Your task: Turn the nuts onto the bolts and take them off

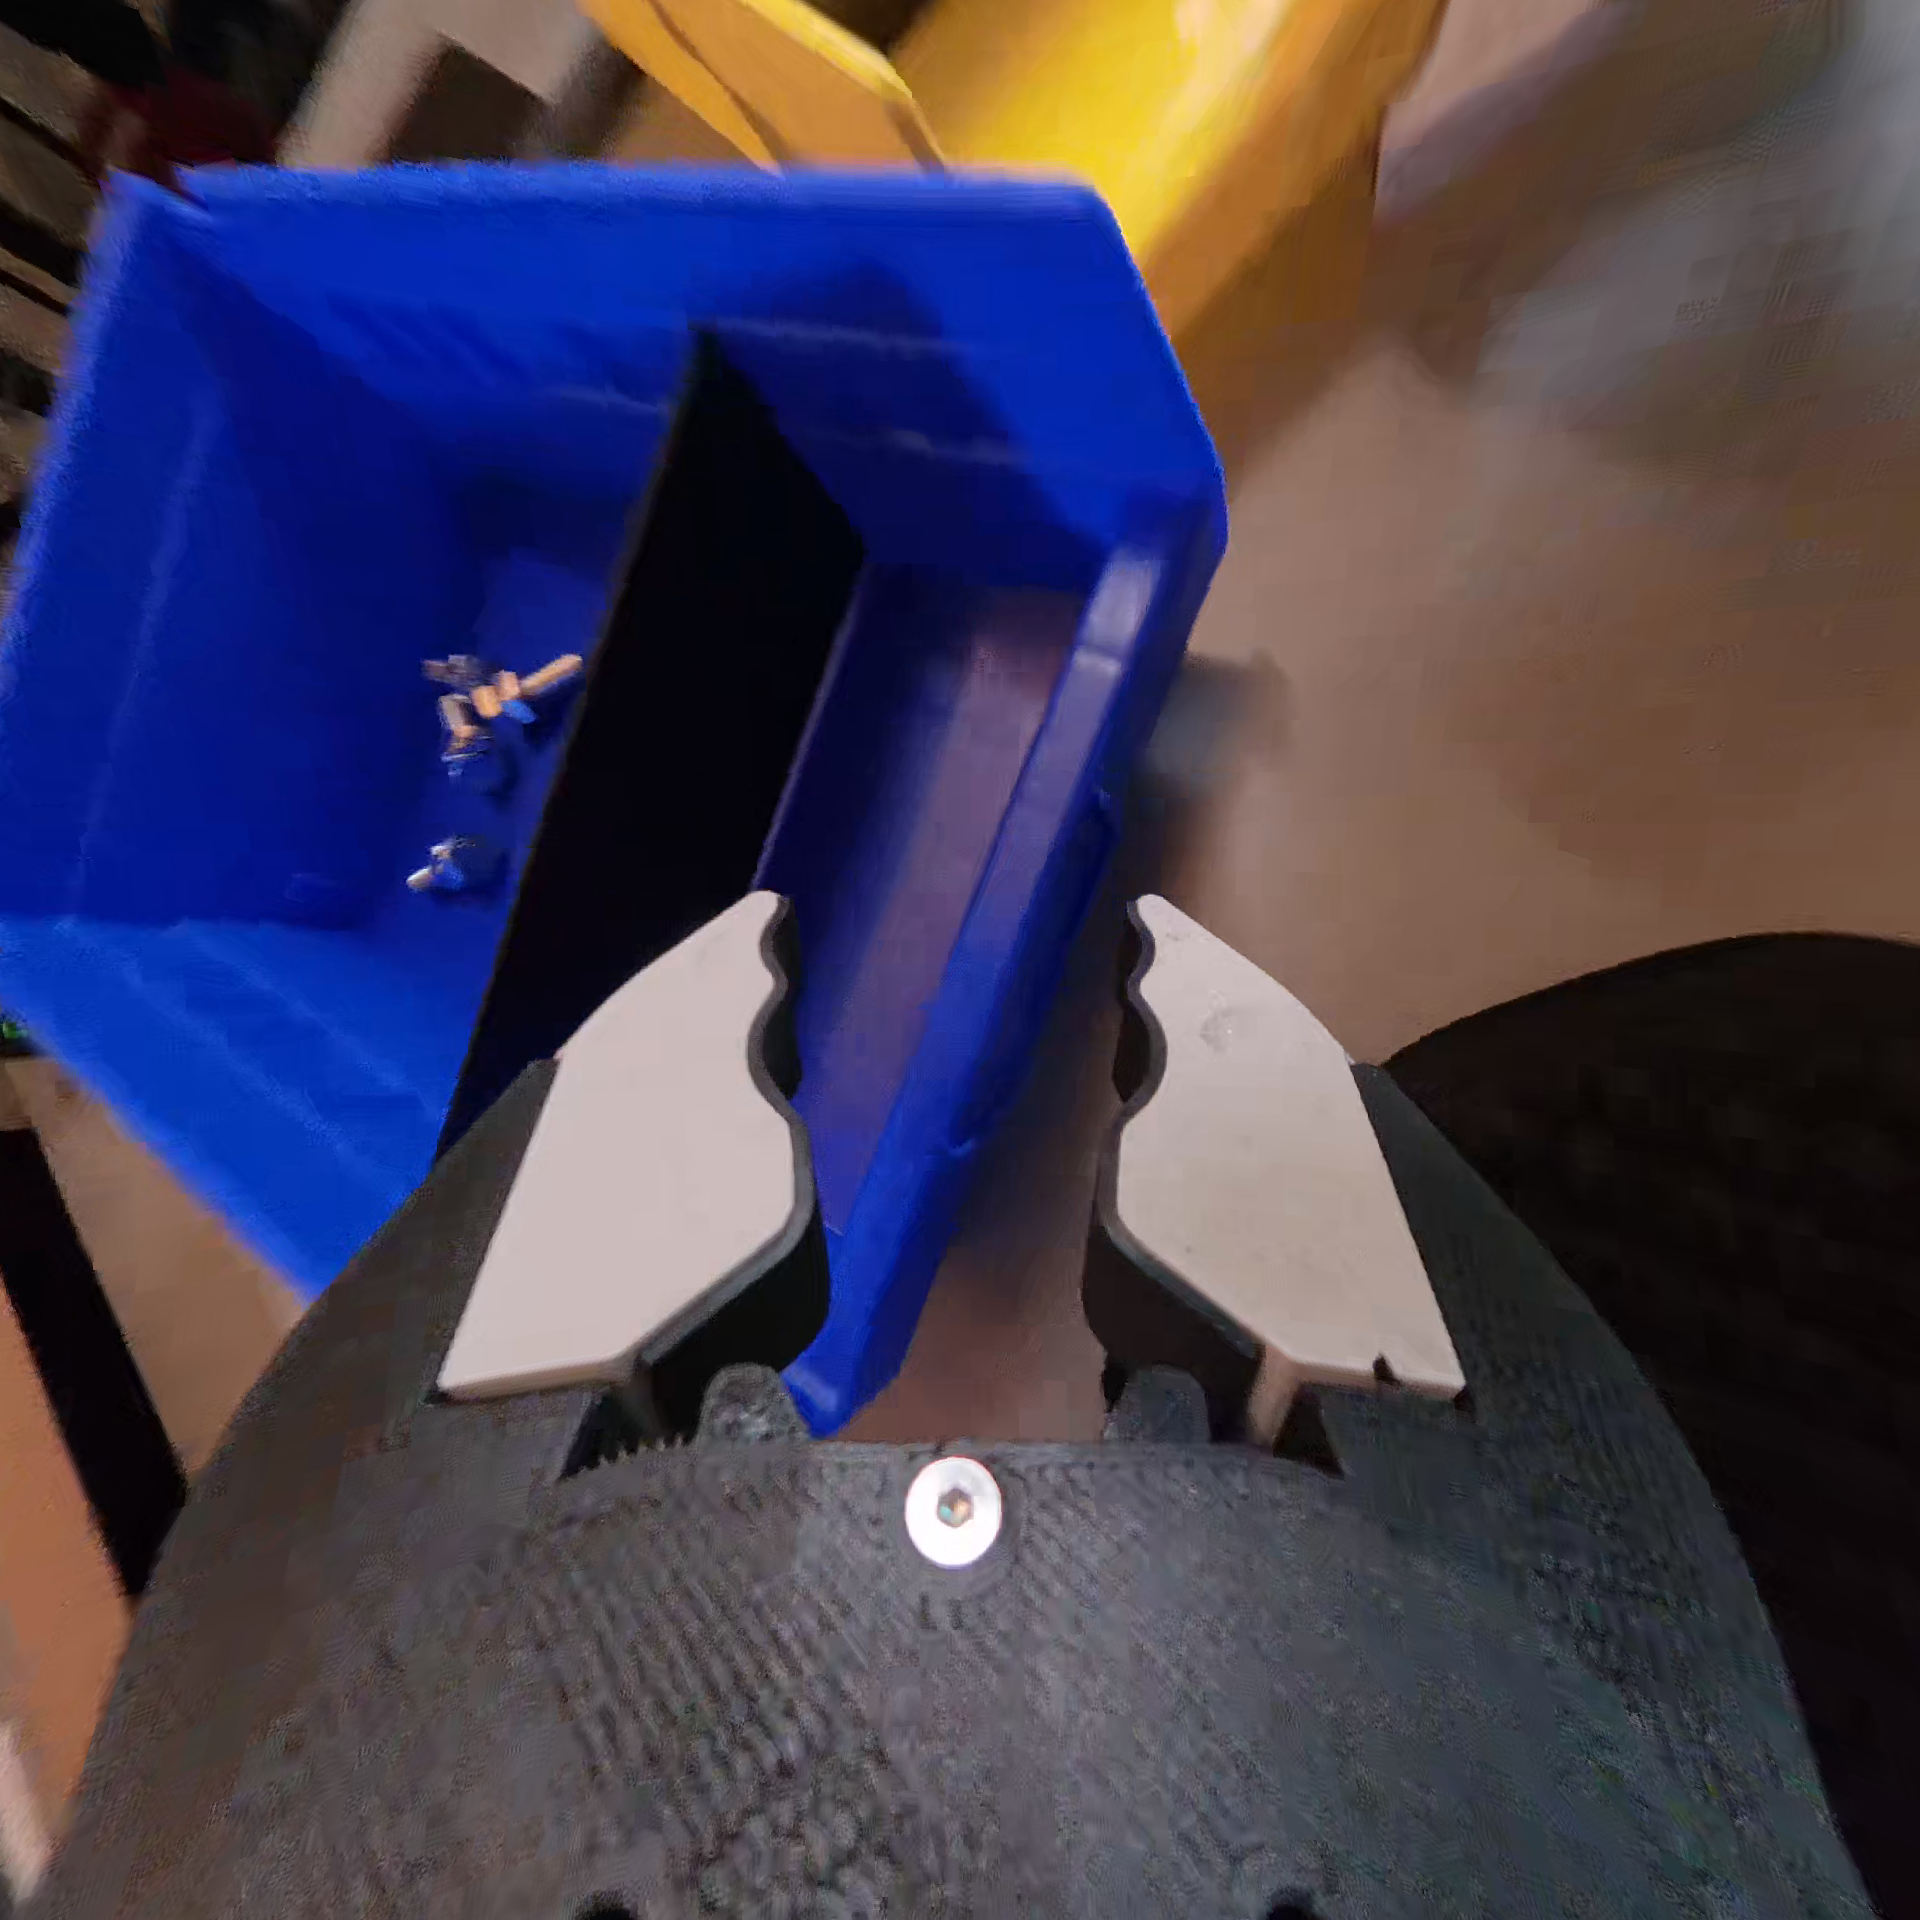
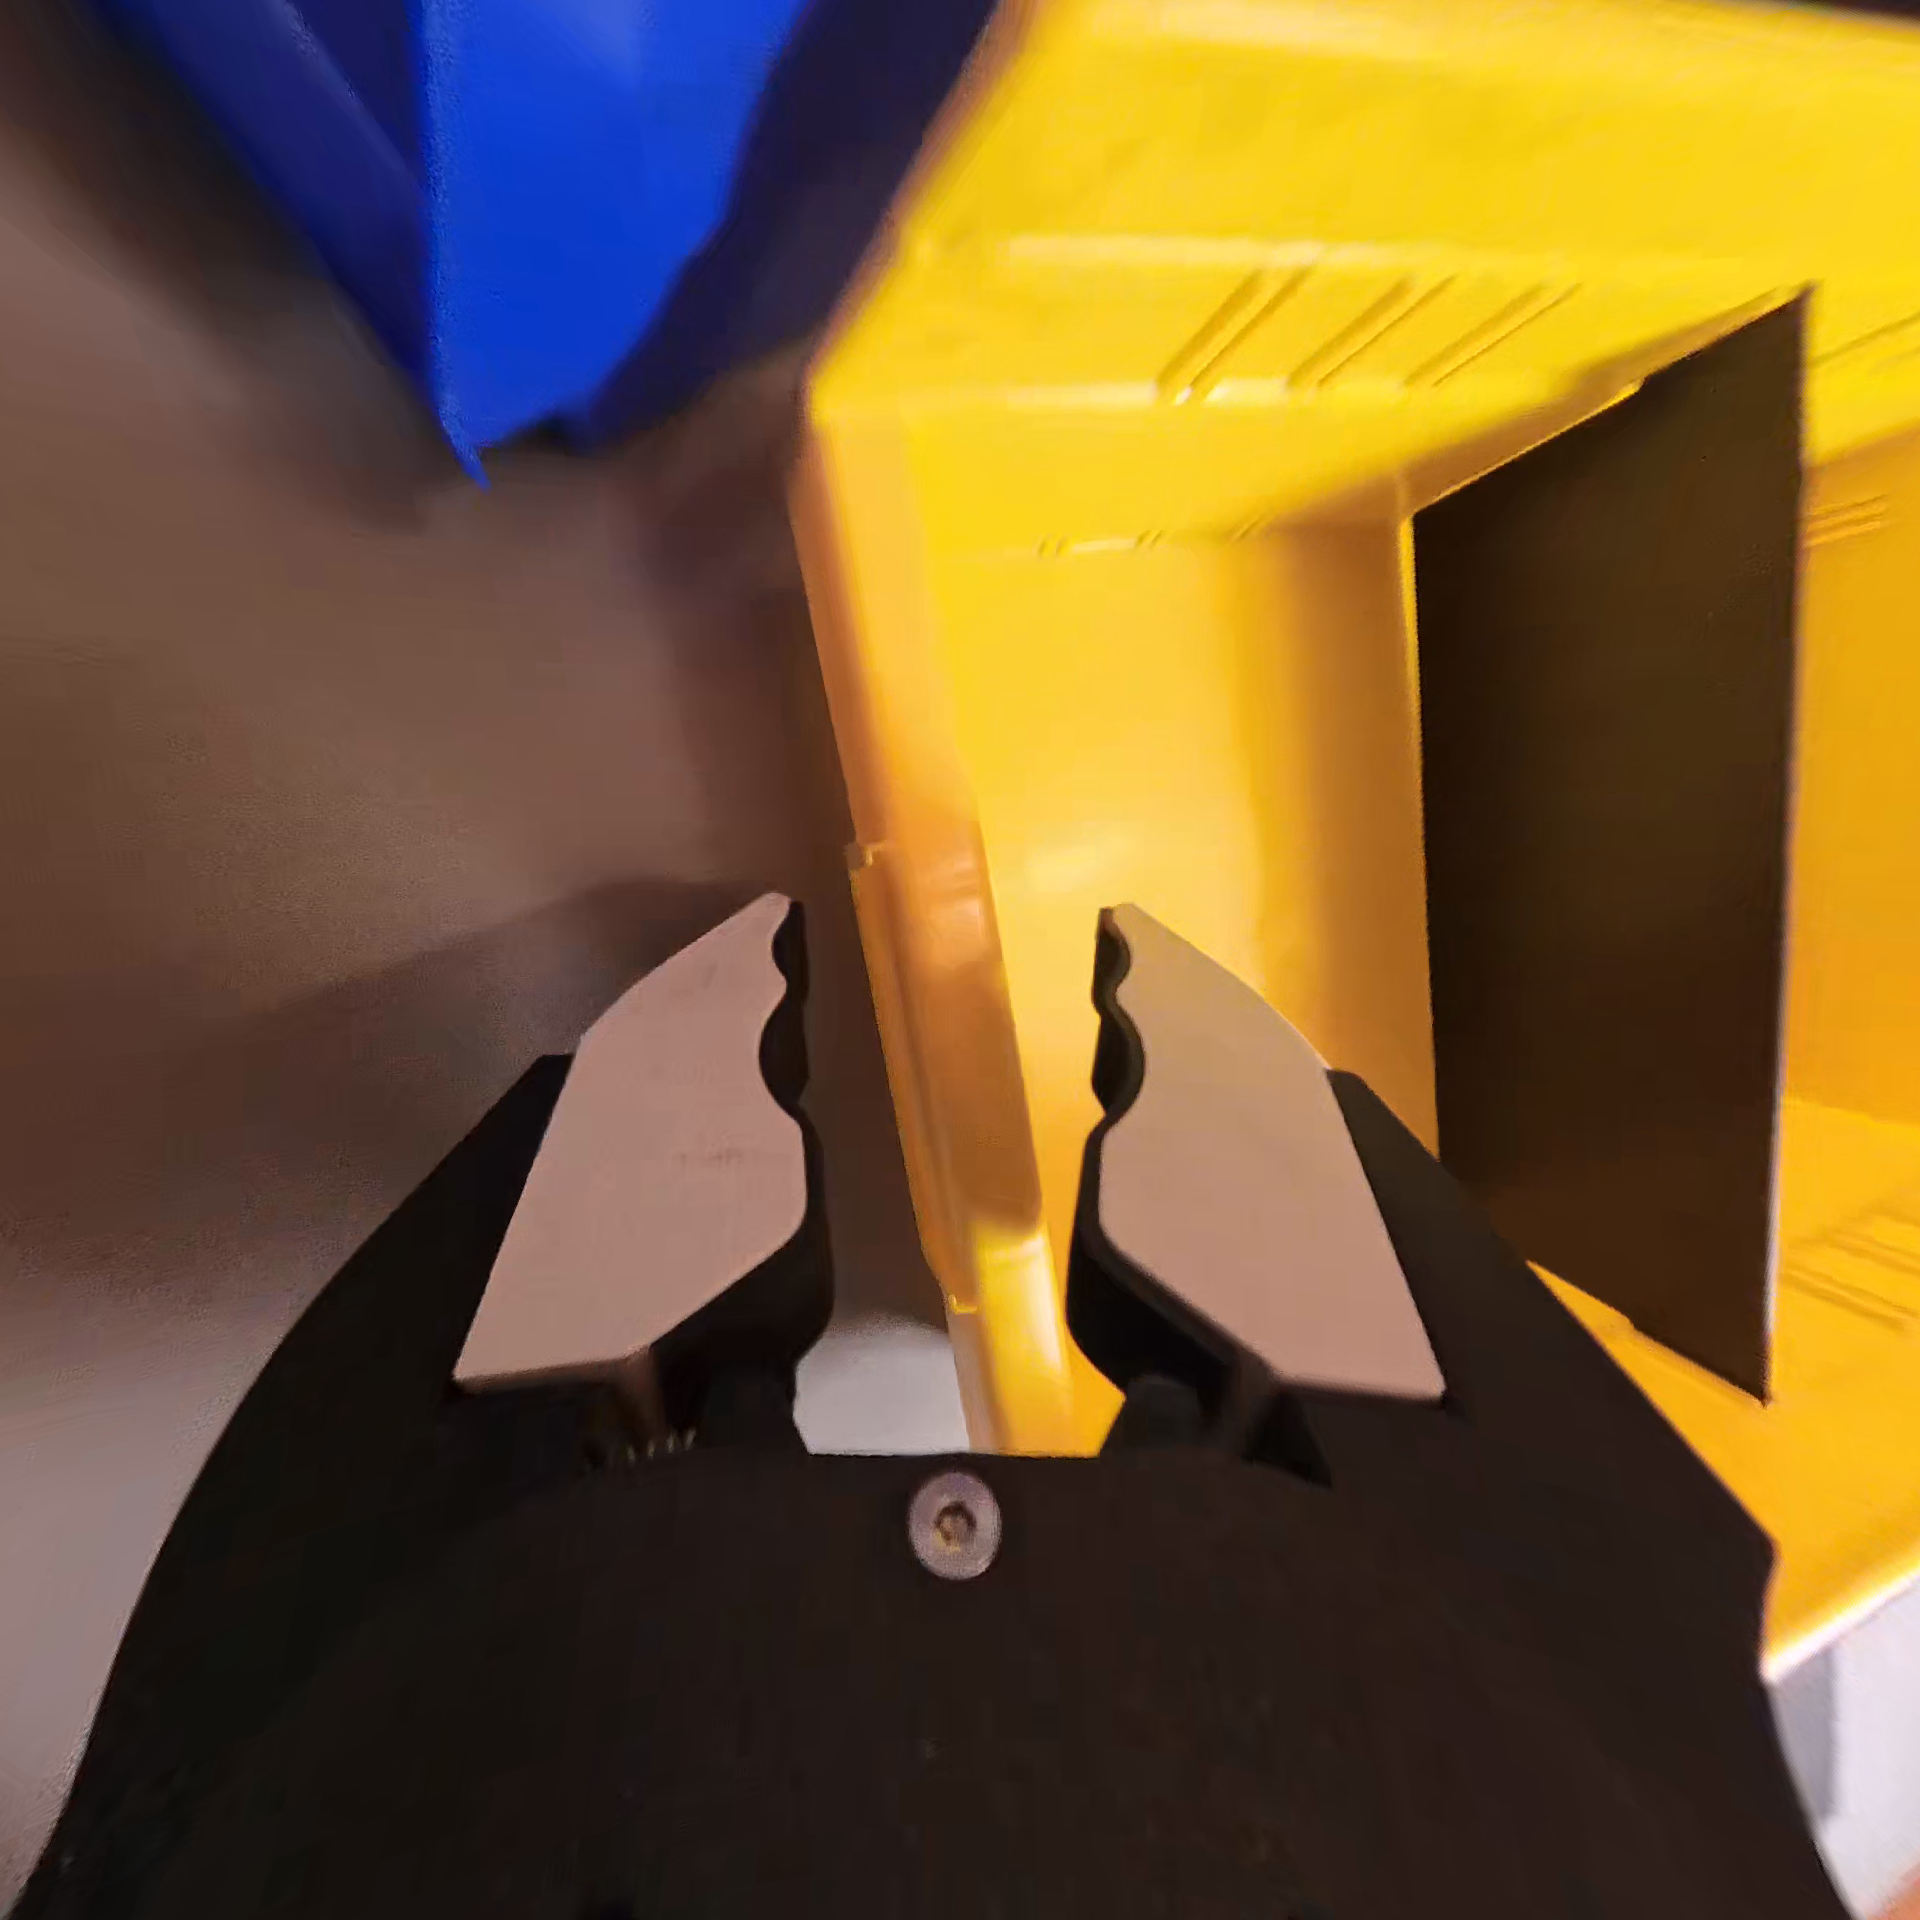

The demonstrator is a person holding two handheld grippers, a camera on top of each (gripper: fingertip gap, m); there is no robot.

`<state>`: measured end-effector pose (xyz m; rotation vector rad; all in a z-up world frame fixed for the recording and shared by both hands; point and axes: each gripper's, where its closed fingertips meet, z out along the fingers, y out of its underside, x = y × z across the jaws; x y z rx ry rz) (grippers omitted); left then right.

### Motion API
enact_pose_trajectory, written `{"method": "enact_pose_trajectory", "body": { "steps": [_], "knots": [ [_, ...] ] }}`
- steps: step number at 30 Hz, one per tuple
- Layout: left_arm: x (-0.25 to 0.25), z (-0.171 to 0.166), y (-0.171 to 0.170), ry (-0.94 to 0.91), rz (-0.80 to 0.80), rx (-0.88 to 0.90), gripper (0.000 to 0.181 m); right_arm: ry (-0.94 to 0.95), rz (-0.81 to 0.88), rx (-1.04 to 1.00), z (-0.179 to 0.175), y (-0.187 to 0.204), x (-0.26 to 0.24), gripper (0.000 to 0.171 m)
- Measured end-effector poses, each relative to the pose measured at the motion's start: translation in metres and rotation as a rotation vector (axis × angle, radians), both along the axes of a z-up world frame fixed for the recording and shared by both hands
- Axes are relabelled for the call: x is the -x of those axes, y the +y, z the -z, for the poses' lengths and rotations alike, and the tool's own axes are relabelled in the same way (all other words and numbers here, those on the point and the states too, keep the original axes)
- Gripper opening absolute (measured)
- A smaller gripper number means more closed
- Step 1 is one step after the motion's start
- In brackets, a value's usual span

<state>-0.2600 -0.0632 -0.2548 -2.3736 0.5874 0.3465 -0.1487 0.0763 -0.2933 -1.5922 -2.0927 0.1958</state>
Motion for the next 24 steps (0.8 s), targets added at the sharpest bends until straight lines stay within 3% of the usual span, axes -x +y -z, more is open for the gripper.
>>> {"method": "enact_pose_trajectory", "body": {
  "steps": [3, 6, 14, 24],
  "knots": [
    [0.005, 0.036, 0.011, 0.119, 0.029, 0.169, 0.054, -0.075, -0.008, -0.047, 0.017, 0.005, -0.007, 0.031],
    [-0.002, 0.052, 0.016, 0.111, 0.083, 0.234, 0.035, -0.047, -0.027, -0.008, 0.015, 0.004, -0.015, 0.030],
    [-0.008, 0.052, 0.025, 0.152, 0.128, 0.199, 0.030, -0.019, 0.047, -0.048, 0.014, 0.023, -0.099, 0.029],
    [-0.011, 0.053, 0.036, 0.123, 0.151, 0.176, 0.029, -0.079, 0.196, -0.076, 0.015, 0.090, -0.220, 0.028]
  ]
}}
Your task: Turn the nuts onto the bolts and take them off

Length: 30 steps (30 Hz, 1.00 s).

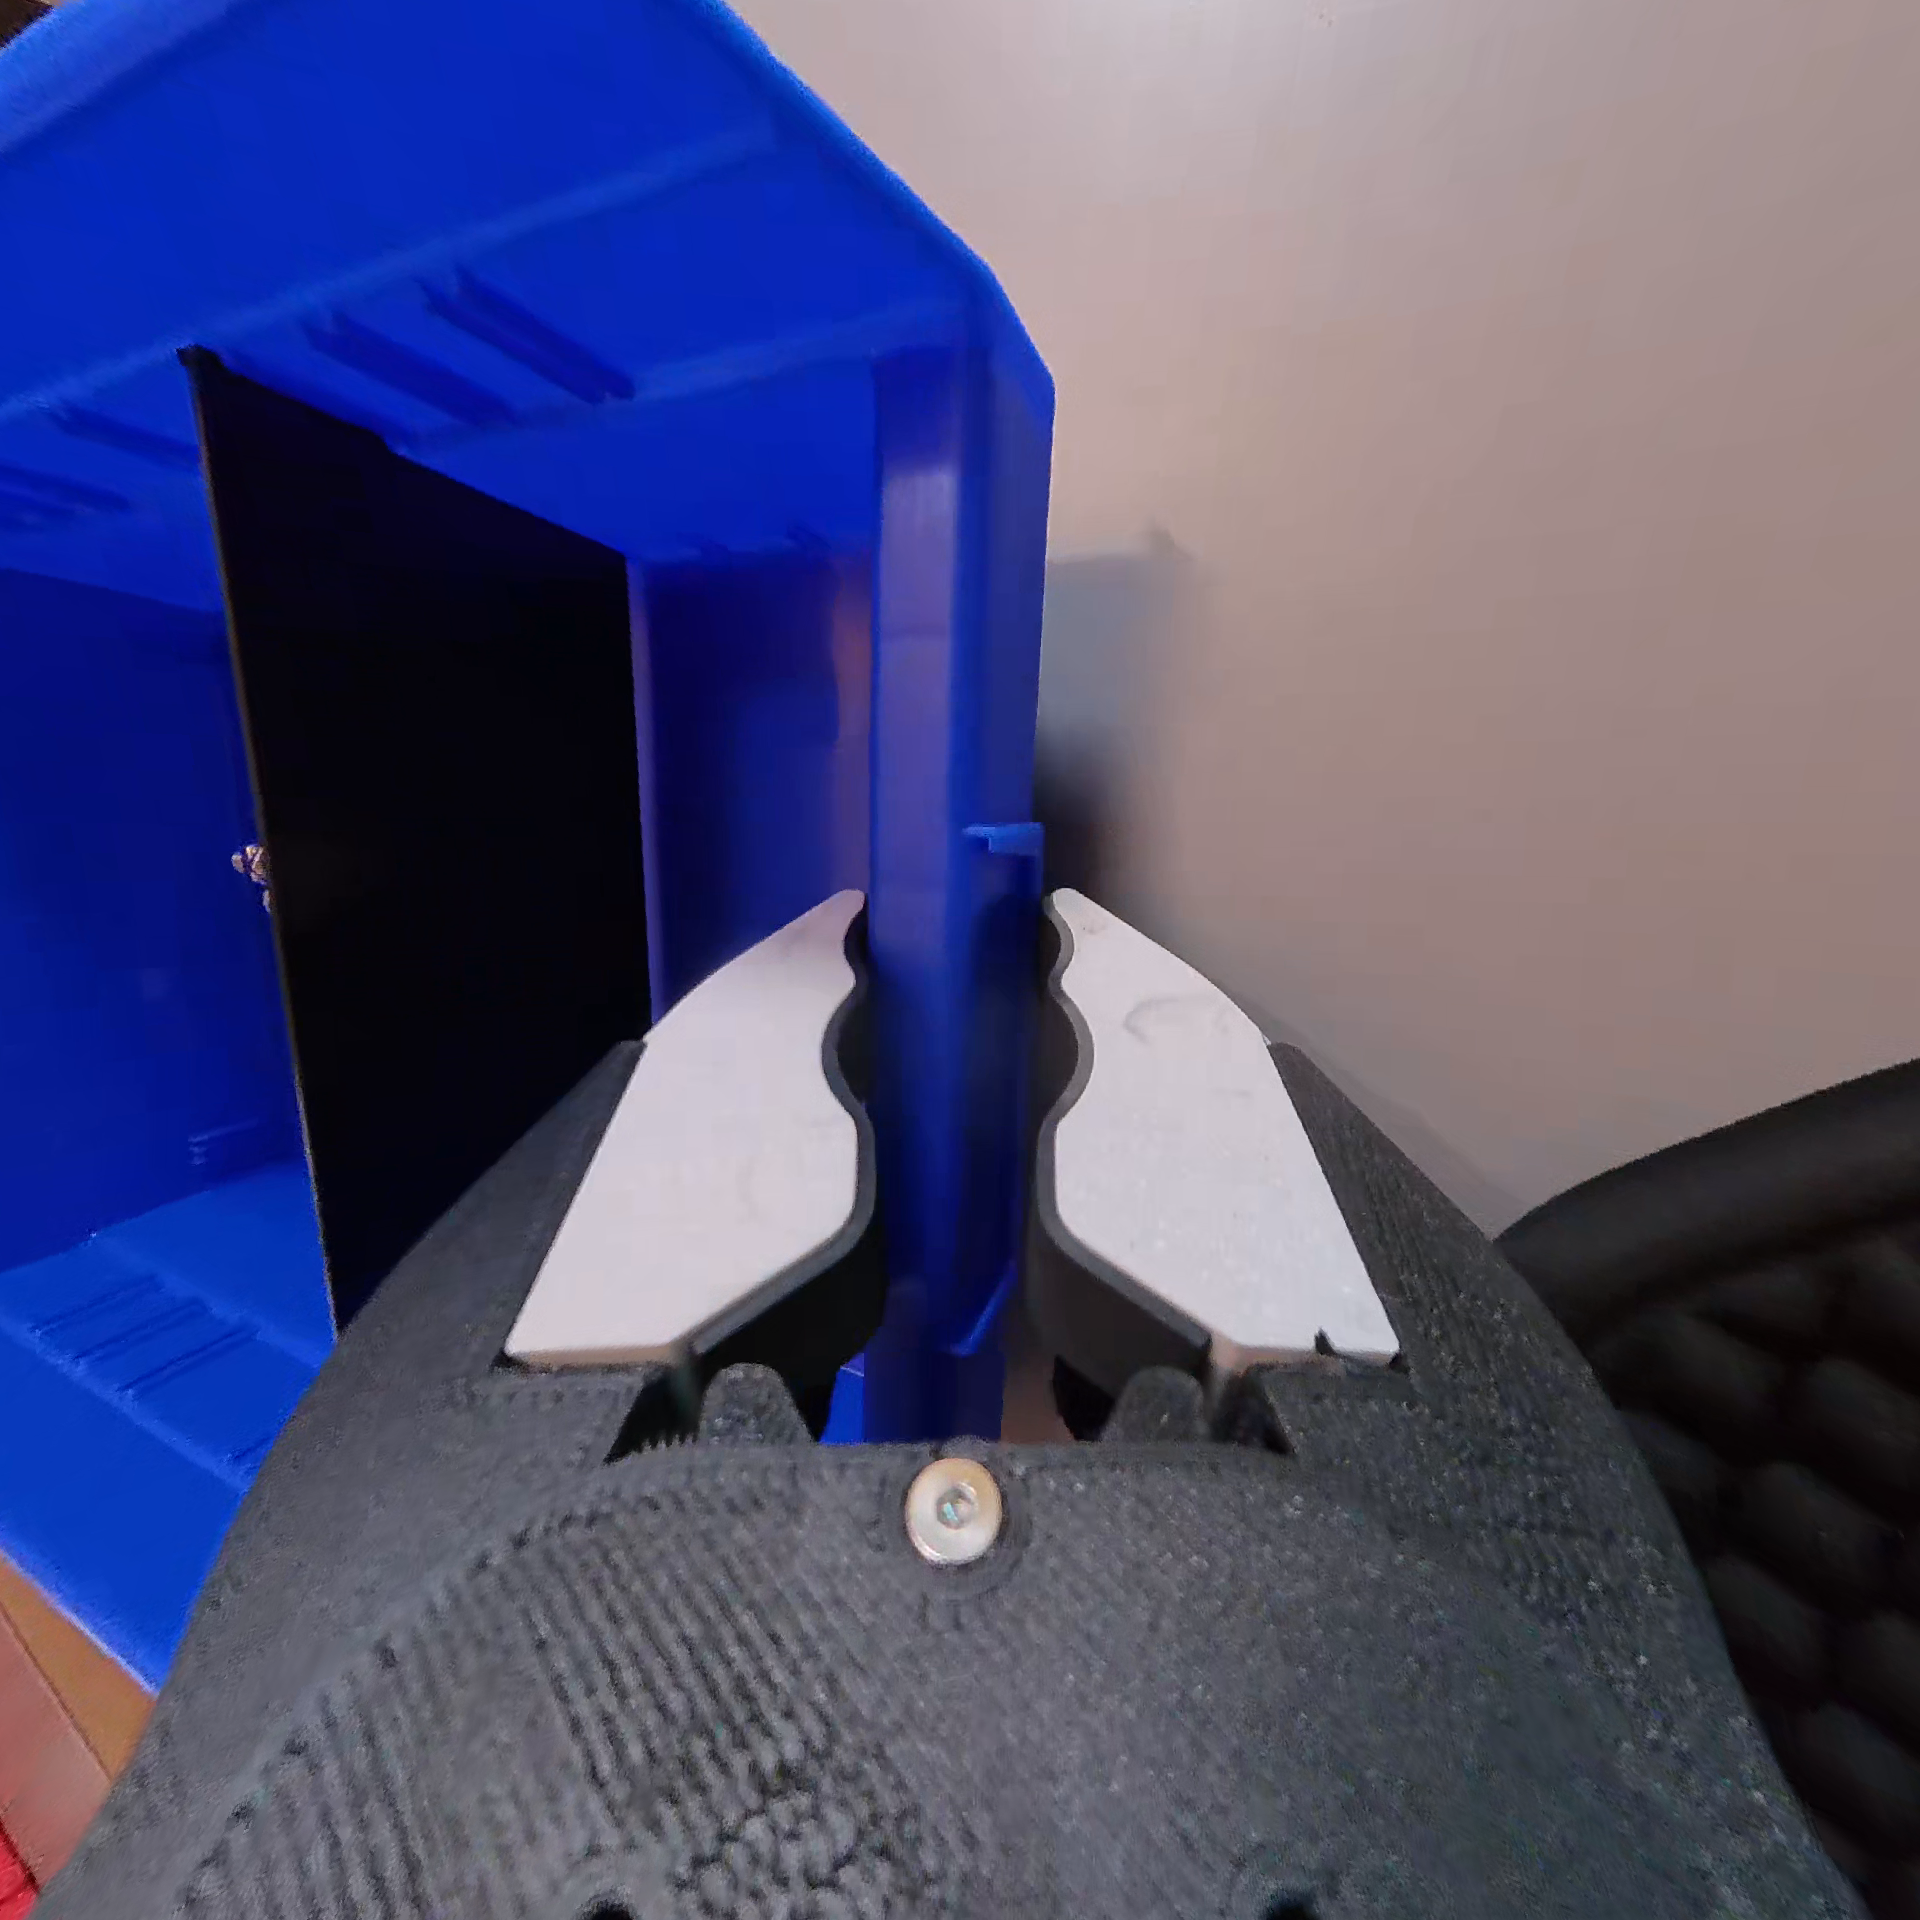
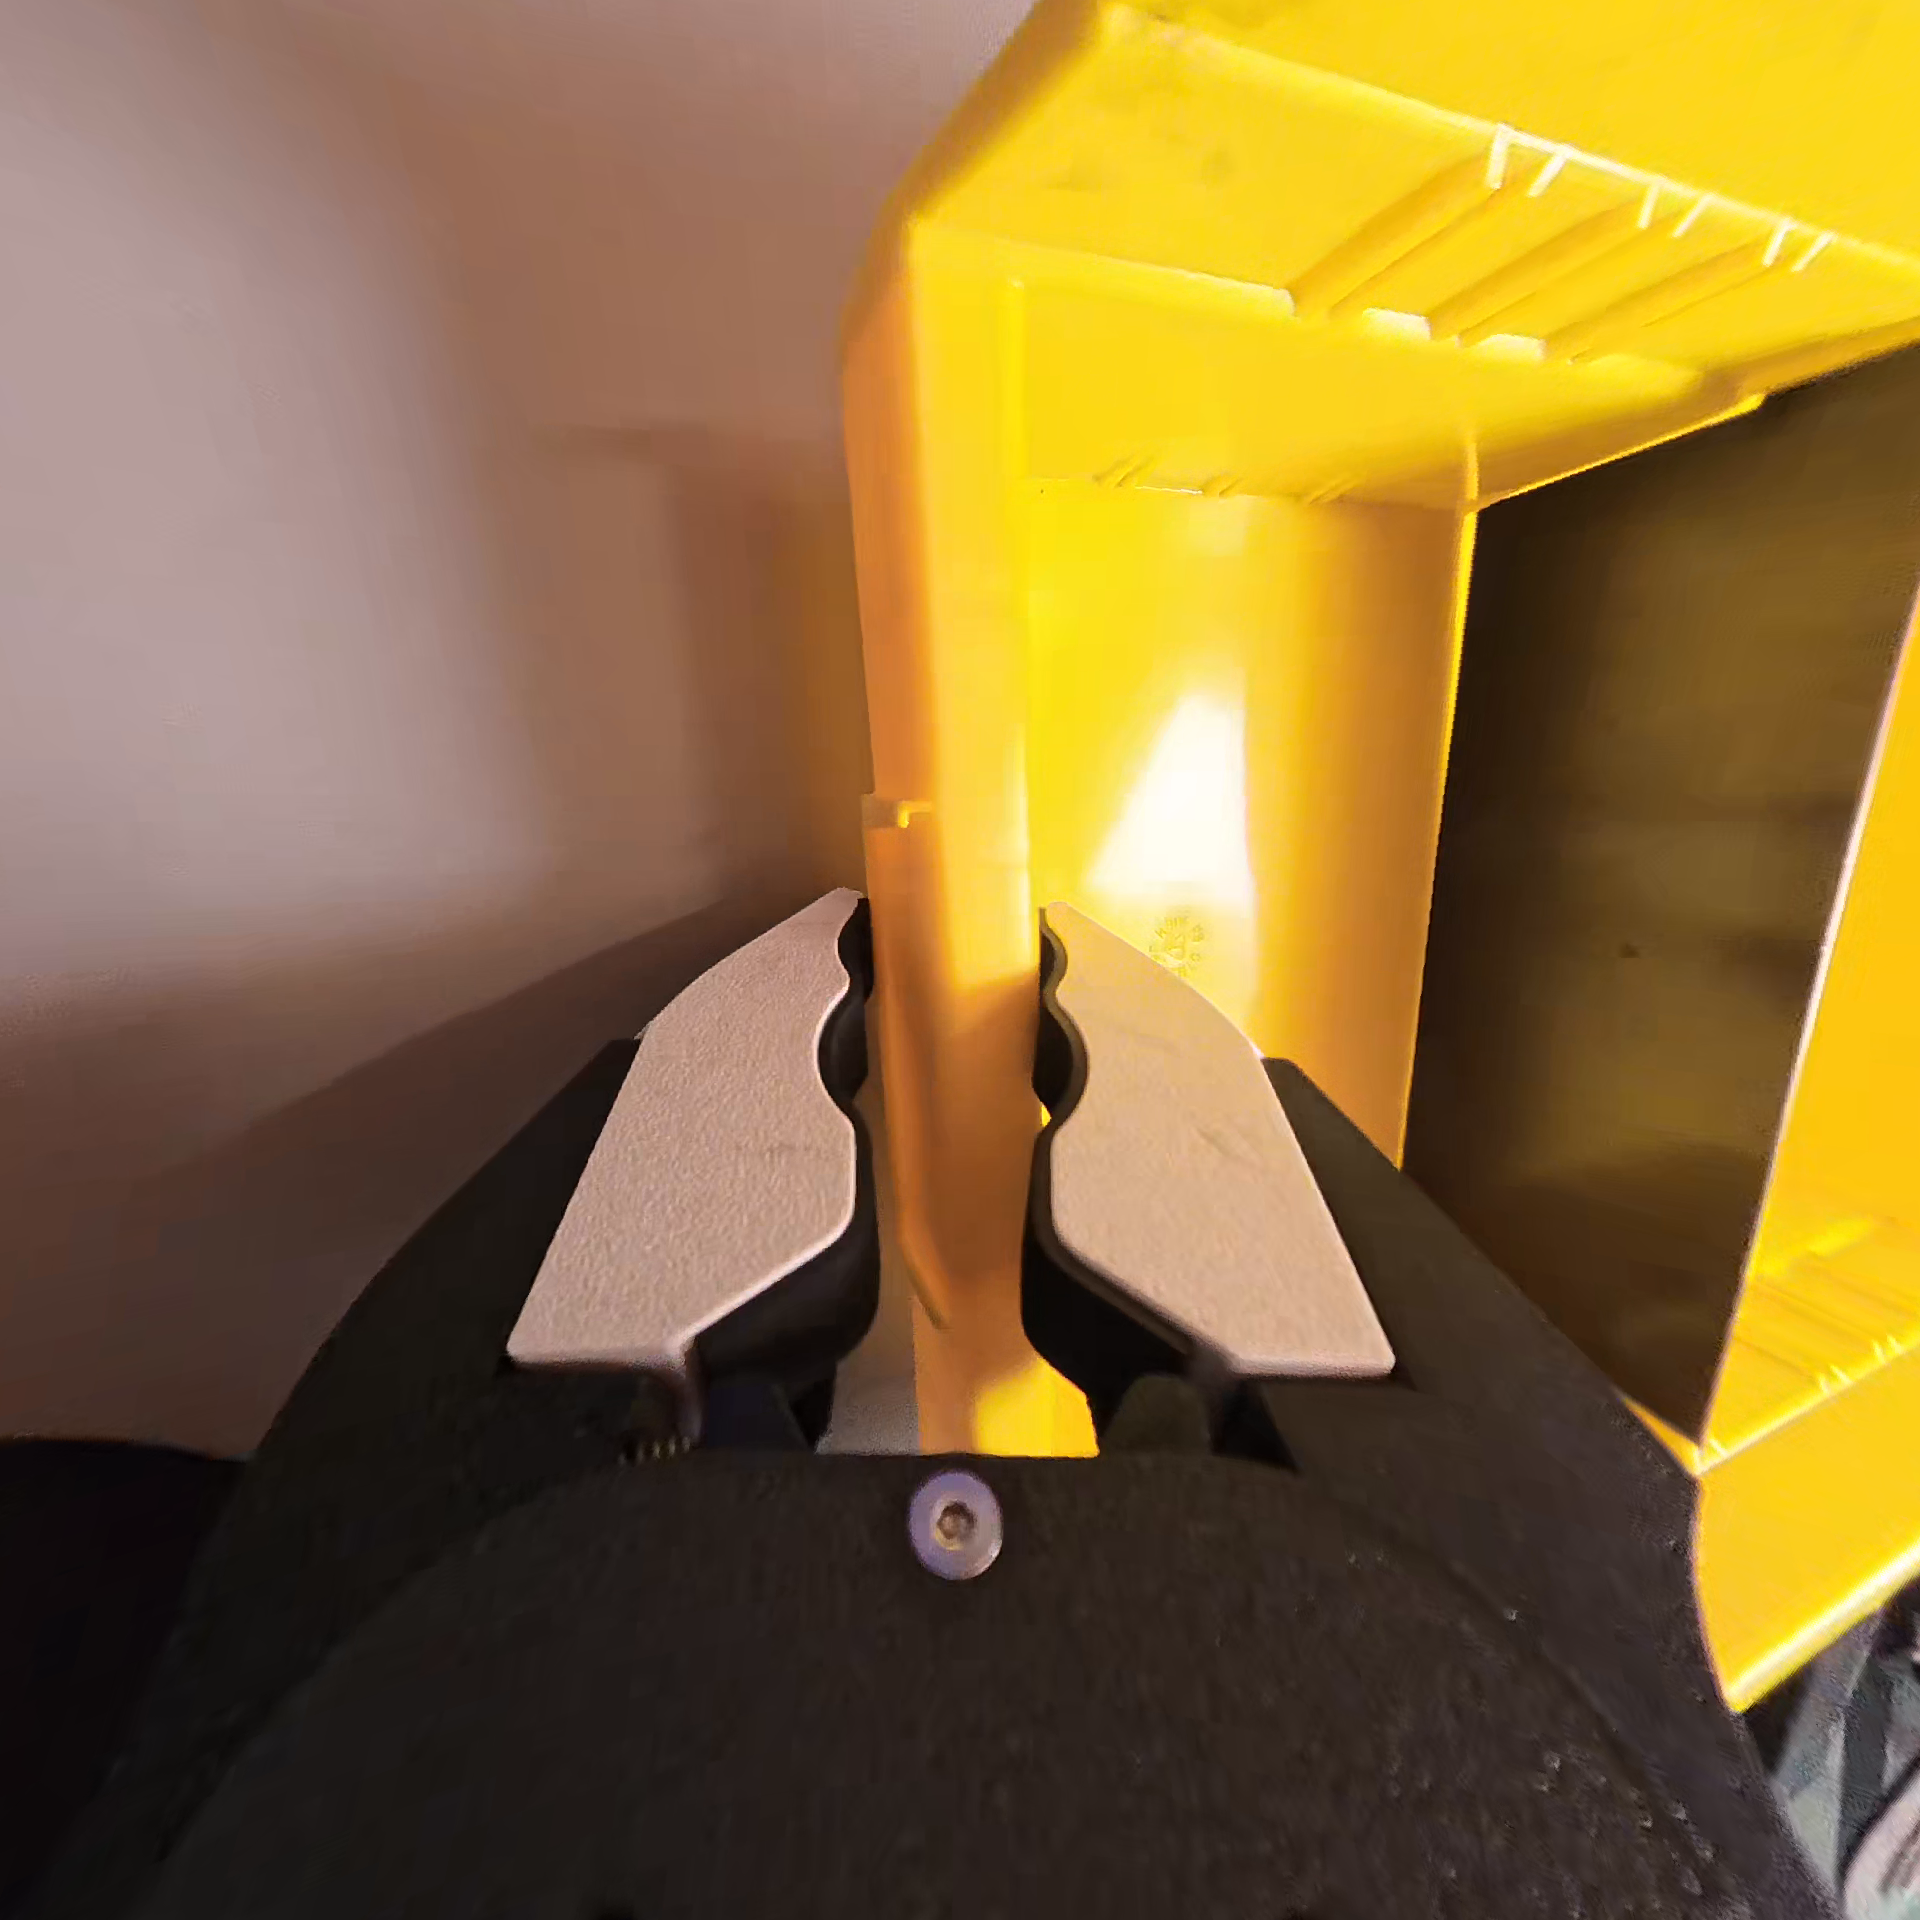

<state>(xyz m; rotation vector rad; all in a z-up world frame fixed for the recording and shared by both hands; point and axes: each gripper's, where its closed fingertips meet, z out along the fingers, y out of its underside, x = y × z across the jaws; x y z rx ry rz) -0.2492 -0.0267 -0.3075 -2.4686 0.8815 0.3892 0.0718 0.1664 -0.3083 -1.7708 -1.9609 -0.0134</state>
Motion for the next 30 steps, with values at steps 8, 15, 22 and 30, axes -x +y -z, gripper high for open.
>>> {"method": "enact_pose_trajectory", "body": {
  "steps": [8, 15, 22, 30],
  "knots": [
    [0.021, 0.001, 0.023, 0.003, 0.028, 0.022, 0.028, 0.006, 0.109, 0.049, 0.000, 0.057, -0.034, 0.028],
    [0.039, 0.002, 0.038, -0.005, 0.060, 0.042, 0.028, -0.003, 0.130, 0.058, 0.001, 0.083, -0.044, 0.027],
    [0.041, -0.025, 0.044, -0.108, 0.011, -0.059, 0.044, 0.330, 0.113, 0.039, -0.049, 0.055, -0.009, 0.051],
    [0.102, -0.114, 0.089, -0.323, -0.206, -0.242, 0.038, 0.904, 0.098, 0.103, -0.110, 0.009, 0.034, 0.043]
  ]
}}
